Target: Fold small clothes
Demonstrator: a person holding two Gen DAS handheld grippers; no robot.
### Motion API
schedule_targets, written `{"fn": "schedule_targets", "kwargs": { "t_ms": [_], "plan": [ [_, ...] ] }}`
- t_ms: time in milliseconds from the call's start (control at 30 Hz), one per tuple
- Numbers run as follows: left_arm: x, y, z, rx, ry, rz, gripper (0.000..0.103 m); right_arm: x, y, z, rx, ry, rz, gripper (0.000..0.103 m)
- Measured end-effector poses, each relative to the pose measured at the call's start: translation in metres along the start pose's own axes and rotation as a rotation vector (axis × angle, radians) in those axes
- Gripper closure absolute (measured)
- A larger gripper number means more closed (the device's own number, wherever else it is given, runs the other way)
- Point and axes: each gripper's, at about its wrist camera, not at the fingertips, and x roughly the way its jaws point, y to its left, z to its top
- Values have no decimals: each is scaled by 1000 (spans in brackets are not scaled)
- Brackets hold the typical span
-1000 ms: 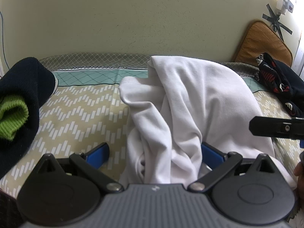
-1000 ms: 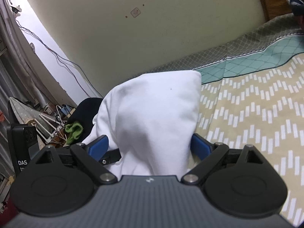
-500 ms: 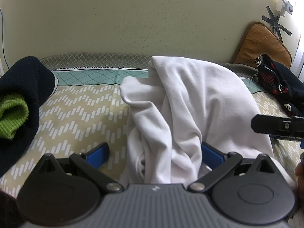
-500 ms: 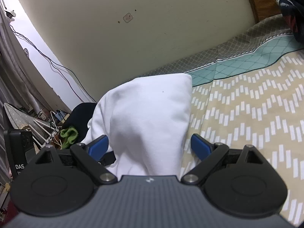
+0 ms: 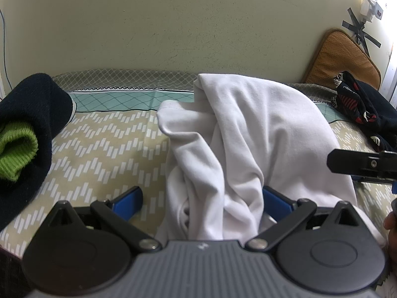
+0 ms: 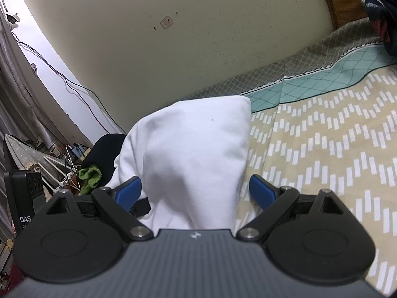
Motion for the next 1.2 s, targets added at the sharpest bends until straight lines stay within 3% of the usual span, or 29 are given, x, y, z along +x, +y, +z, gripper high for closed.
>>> {"fn": "schedule_targets", "kwargs": {
  "t_ms": [200,667,1200],
  "plan": [
    [0,-1,0,-5,-4,3,0,4,2,1,-27,20,18,0],
    [-1,0,-1,-3,-4,0,0,12,20,-3,-127,39,-62,0],
    [-1,-1,-1,-3,-3,-1,0,11,19,-2,-102,25,-63,0]
  ]
}}
